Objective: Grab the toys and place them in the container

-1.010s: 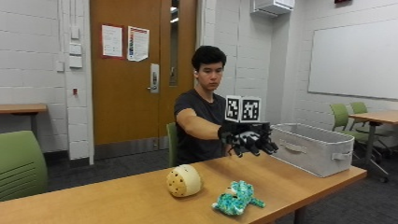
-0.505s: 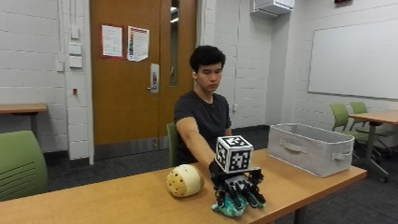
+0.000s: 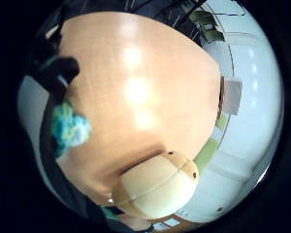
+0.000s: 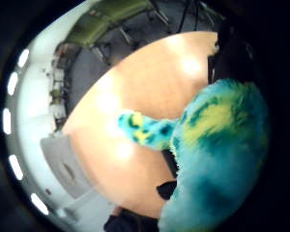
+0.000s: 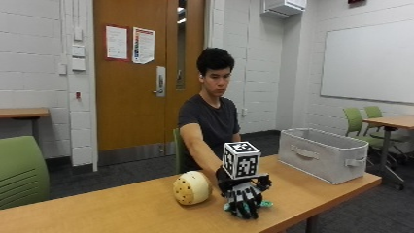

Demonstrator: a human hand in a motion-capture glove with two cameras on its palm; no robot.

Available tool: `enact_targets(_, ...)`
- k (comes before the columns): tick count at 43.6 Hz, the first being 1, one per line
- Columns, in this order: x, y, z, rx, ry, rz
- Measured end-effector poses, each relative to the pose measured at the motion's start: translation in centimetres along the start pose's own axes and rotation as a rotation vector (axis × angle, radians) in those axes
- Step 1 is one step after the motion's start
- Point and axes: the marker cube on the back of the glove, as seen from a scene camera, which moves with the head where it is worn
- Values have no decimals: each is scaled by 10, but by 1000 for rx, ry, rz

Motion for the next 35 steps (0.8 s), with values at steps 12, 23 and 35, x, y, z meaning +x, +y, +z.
enact_targets(12, -32, 18, -12, 2, 54, -43)
enact_targets(23, -70, 43, -82, 99, 38, -69)
enact_targets(35, -134, 75, -187, 237, 26, -129)
